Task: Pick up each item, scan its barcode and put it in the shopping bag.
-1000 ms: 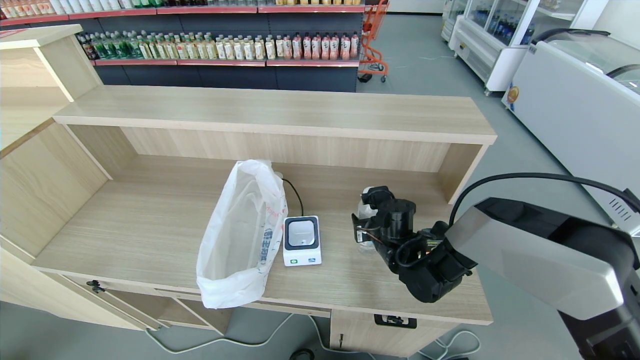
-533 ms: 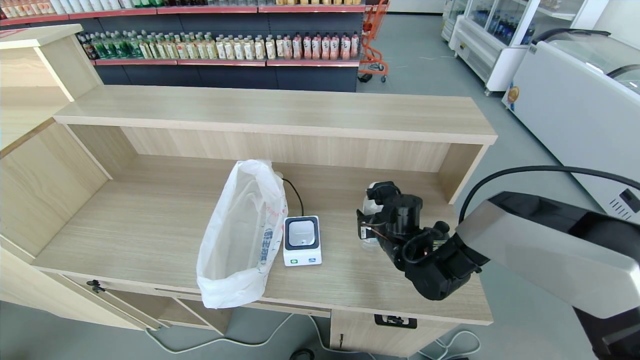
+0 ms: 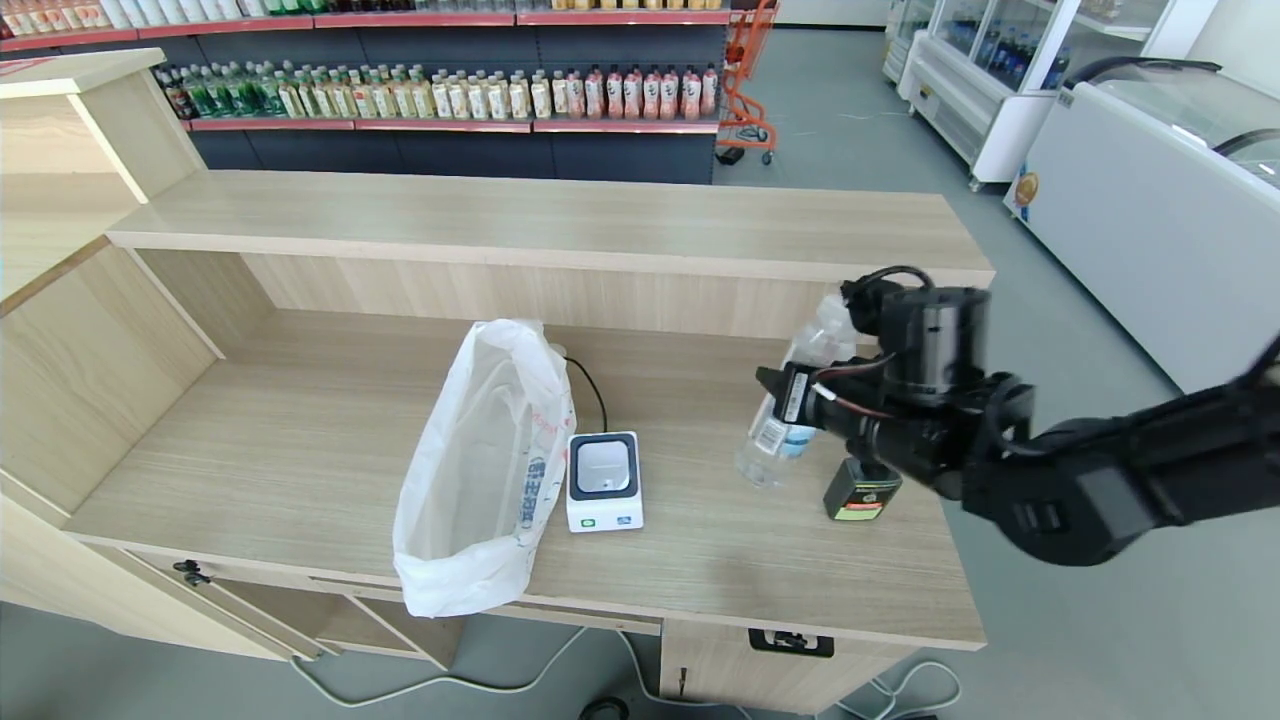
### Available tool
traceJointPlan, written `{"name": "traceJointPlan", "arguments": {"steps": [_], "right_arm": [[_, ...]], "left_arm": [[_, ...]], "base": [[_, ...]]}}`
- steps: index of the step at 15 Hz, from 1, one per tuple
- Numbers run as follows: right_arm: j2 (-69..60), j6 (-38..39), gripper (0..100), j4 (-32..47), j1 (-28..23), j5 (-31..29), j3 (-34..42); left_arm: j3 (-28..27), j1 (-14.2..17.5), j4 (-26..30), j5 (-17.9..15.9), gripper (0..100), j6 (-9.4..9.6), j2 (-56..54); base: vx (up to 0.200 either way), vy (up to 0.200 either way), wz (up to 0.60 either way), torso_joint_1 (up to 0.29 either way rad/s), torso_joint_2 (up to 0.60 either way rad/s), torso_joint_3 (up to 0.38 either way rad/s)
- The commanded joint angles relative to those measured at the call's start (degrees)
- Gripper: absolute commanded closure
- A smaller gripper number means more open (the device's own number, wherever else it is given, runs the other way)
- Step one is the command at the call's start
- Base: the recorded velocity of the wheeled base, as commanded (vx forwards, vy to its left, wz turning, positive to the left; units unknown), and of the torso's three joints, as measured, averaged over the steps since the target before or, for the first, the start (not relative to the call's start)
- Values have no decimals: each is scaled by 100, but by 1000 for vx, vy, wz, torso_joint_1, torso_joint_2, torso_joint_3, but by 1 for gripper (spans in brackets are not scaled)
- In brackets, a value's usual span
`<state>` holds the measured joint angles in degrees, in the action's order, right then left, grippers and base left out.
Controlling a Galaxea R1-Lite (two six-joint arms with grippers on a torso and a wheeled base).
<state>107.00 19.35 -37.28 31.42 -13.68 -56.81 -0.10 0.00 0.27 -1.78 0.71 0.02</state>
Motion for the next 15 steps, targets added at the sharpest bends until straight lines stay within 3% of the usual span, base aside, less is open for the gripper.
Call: {"name": "traceJointPlan", "arguments": {"steps": [1,5,10,15], "right_arm": [[-2306,808,100,1531,93,1271,196],[-3660,825,100,2805,427,2616,214],[-4152,834,100,3324,1446,2669,196],[-4125,816,100,3508,1939,2642,179]], "left_arm": [[1,0,-9,-7,100,0,-2],[1,0,-9,-7,100,0,-2],[1,0,0,-7,100,0,-2],[1,0,0,-7,100,0,-2]], "base": [[0,0,0,0,0,0],[0,0,0,0,0,0],[0,0,0,0,0,0],[0,0,0,0,0,0]]}}
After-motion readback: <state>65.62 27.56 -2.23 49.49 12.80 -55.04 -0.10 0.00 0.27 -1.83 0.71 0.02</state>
